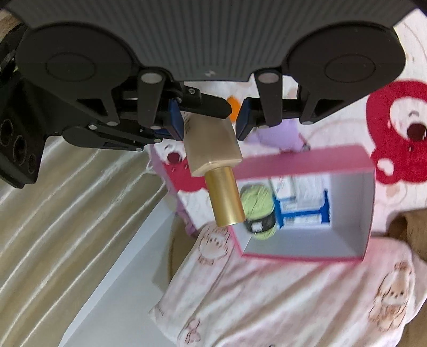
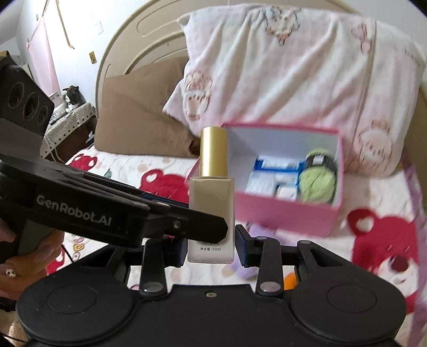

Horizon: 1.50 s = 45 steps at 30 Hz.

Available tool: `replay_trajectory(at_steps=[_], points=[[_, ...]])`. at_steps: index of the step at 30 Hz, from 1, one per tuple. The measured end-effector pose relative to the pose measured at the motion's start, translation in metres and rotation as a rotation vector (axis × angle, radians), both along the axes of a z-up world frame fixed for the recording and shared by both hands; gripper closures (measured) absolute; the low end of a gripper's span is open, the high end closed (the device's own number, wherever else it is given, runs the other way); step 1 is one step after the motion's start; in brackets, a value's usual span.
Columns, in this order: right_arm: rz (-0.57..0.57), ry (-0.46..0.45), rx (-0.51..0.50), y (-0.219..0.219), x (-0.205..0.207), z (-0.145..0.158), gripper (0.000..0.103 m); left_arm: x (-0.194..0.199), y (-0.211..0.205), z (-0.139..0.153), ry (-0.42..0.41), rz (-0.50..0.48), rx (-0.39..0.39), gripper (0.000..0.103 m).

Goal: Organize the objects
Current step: 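Lift the foundation bottle with the left tool and lower it into the box, then open the left tool beside the yarn to release the bottle, withdraw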

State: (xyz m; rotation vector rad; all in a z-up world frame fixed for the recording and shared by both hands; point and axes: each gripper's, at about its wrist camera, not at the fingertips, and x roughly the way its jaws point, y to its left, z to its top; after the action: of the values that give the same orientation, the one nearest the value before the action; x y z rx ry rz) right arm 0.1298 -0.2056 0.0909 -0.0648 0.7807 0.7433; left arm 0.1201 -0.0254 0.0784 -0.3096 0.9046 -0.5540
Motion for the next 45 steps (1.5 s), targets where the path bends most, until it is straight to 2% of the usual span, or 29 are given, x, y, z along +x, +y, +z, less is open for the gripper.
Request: replay_trajectory(at_steps=[6,10,13,17,20,22,27,30,33,40,45], points=[[-0.012,-0.058,-0.060,0.011,0.036,0.030,0.062,0.044,-0.004,0.028,0.004,-0.010,0.009,0.062],[-0.009,-0.121,-0.111,0.021,0.061,0.032,0.062,0.082,-0.004,0.028,0.038,-0.013,0.000,0.062],[-0.028,-0.112,-0.114,0.027,0.087,0.025,0.063,0.112,-0.008,0.018,0.064,0.013,0.010,0.062],[-0.056,-0.071,-0.108,0.035,0.124,0.003,0.063,0.147,-0.012,-0.003,0.100,0.058,0.035,0.062],[-0.094,-0.054,-0.078,0.040,0.144,-0.024,0.063,0.171,-0.013,-0.027,0.141,0.081,0.066,0.062],[-0.128,-0.002,-0.043,0.041,0.160,-0.046,0.063,0.188,-0.015,-0.045,0.177,0.079,0.092,0.062],[-0.178,0.082,-0.044,0.047,0.198,-0.087,0.063,0.224,-0.014,-0.091,0.242,0.098,0.071,0.062],[-0.197,0.173,-0.056,0.051,0.220,-0.110,0.063,0.242,-0.012,-0.118,0.295,0.111,0.058,0.063],[-0.211,0.201,-0.086,0.059,0.234,-0.126,0.063,0.254,-0.011,-0.139,0.329,0.126,0.040,0.063],[-0.237,0.226,-0.132,0.075,0.252,-0.138,0.063,0.266,-0.005,-0.159,0.342,0.169,0.006,0.064],[-0.259,0.192,-0.127,0.079,0.256,-0.136,0.062,0.269,0.001,-0.161,0.323,0.219,-0.042,0.062]])
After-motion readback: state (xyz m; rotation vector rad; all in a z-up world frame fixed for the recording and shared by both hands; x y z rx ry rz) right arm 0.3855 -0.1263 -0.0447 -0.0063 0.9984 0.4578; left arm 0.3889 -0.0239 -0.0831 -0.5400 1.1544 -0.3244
